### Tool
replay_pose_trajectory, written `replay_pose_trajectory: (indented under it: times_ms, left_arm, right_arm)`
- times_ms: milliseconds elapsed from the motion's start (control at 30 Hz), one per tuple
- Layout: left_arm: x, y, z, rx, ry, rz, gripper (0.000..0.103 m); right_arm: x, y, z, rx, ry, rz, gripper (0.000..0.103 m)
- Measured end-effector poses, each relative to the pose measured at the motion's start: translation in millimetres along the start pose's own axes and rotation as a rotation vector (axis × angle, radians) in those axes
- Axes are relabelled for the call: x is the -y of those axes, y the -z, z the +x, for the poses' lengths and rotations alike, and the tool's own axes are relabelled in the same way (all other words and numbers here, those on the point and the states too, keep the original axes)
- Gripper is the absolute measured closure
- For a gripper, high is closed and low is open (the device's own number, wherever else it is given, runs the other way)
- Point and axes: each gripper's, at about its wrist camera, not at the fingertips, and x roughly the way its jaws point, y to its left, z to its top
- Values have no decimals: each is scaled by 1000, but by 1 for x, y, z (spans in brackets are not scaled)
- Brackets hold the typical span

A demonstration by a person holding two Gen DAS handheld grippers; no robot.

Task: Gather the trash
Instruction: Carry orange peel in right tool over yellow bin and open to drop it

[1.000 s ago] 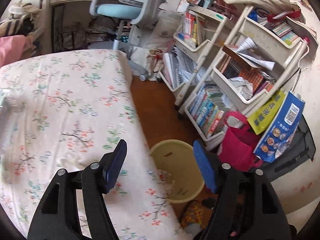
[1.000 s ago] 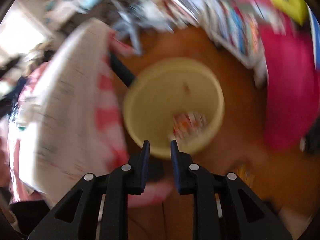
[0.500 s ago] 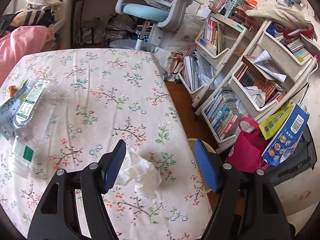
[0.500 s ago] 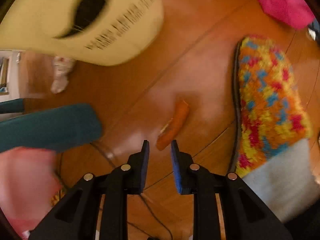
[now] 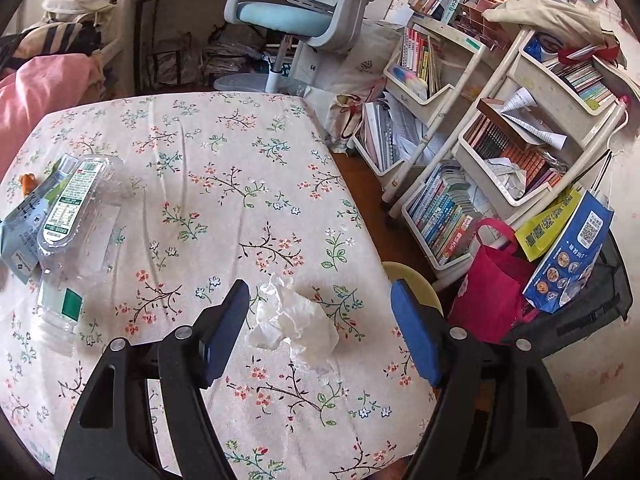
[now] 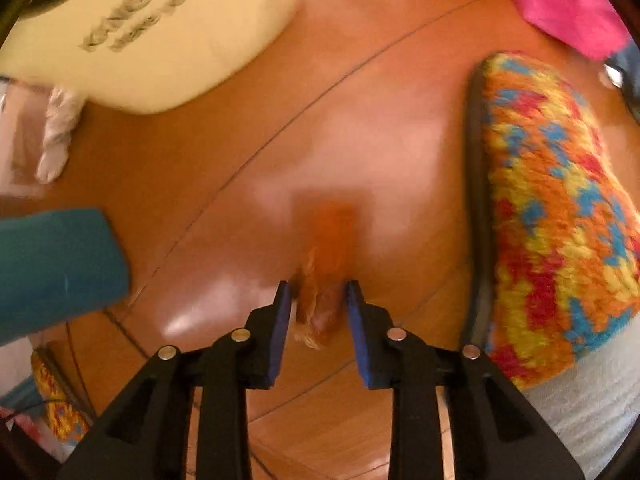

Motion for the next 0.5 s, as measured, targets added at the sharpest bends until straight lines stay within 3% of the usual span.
replay_pose_trajectory:
  times_ms: [267,500]
  left_arm:
    - [2,0,0,-3,4,3,33]
    - [4,1,3,-6,-12,-1,33]
  right_arm:
    - [1,-4,-4,8,-66,-14,84]
    - [20,4,-68,142,-126,81,84]
